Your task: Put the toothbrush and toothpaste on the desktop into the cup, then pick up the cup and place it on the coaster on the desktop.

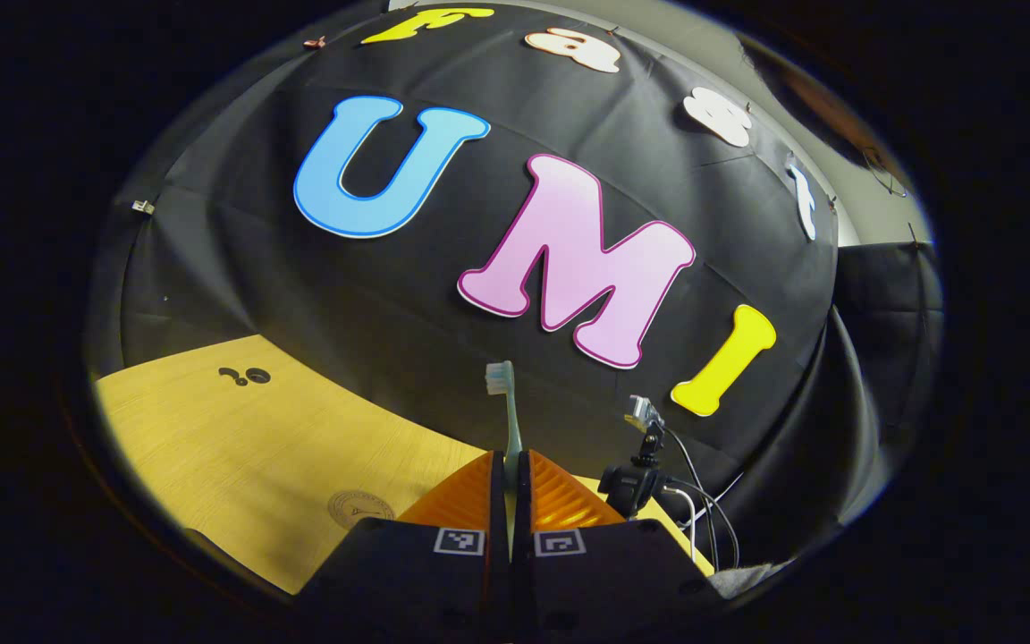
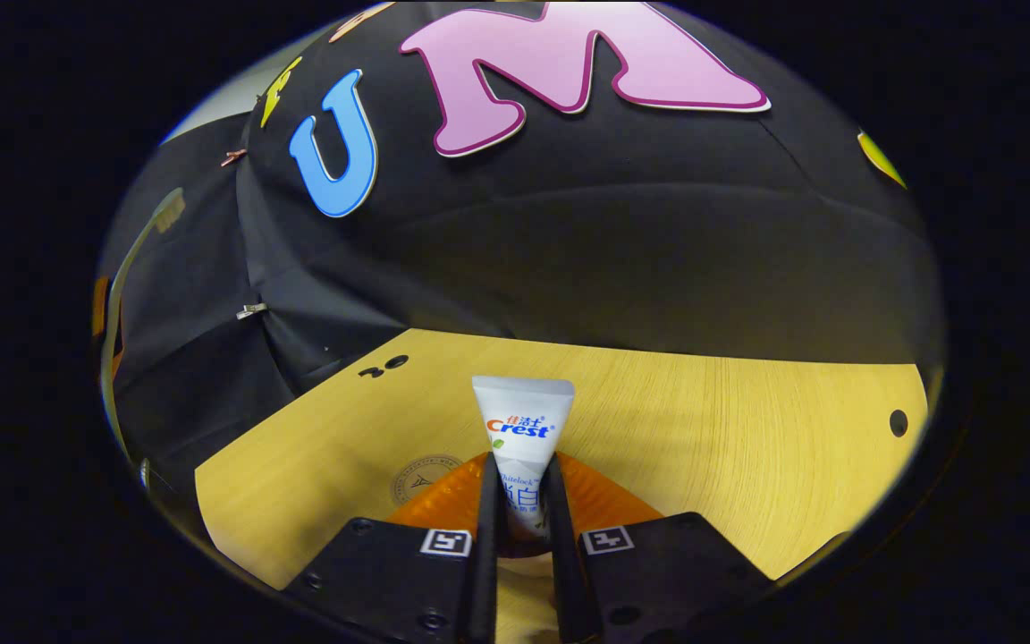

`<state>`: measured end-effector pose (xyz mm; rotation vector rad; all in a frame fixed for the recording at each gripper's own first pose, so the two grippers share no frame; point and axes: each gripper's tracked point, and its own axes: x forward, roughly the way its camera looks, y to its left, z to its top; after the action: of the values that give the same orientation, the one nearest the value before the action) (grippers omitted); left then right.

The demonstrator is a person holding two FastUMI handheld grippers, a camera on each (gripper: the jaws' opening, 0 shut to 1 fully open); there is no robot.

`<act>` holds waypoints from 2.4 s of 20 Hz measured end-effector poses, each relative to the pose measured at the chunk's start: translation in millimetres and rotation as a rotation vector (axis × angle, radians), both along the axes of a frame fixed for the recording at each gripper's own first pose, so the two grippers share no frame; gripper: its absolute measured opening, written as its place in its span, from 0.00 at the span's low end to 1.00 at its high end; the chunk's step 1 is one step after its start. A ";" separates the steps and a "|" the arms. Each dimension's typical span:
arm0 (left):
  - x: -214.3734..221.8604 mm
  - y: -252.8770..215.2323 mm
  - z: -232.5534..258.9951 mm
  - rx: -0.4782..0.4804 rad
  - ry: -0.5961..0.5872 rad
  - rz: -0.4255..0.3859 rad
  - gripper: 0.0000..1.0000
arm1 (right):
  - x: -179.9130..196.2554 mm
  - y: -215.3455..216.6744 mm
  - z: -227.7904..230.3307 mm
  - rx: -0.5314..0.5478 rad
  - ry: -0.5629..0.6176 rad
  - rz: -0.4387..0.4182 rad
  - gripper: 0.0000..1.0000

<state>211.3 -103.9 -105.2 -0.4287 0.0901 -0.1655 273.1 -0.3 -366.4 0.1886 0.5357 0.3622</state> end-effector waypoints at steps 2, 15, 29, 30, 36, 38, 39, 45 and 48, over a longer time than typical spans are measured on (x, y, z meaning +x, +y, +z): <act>6.3 -4.2 4.5 0.007 -0.021 -0.002 0.06 | -3.8 -4.5 11.3 0.049 0.011 -0.025 0.40; 101.6 -0.7 -28.0 0.000 -0.112 0.183 0.06 | -69.0 -98.8 62.6 0.353 0.078 -0.259 0.64; 143.8 -17.0 -119.8 0.019 -0.068 0.210 0.06 | -103.9 -108.7 26.8 0.337 0.166 -0.255 0.63; 140.8 -18.8 -123.4 0.029 -0.069 0.212 0.06 | -103.9 -108.1 25.1 0.334 0.168 -0.254 0.64; 125.1 -25.0 -135.6 0.055 -0.065 0.222 0.06 | -98.9 -98.5 20.8 0.318 0.167 -0.231 0.64; 122.7 -27.0 -137.7 0.081 -0.064 0.218 0.06 | -97.7 -95.2 17.9 0.310 0.176 -0.227 0.64; 121.5 -28.3 -138.9 0.098 -0.065 0.212 0.06 | -96.8 -93.0 15.3 0.305 0.182 -0.224 0.64; 119.7 -30.5 -143.4 0.145 -0.078 0.194 0.11 | -96.3 -89.1 5.1 0.306 0.212 -0.213 0.64; 118.7 -27.9 -151.0 0.147 -0.060 0.195 0.13 | -95.3 -90.1 3.8 0.289 0.202 -0.206 0.63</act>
<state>330.0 -131.9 -256.1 -0.2838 0.0014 0.0202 177.8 -90.4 -362.7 0.5594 0.6553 0.2190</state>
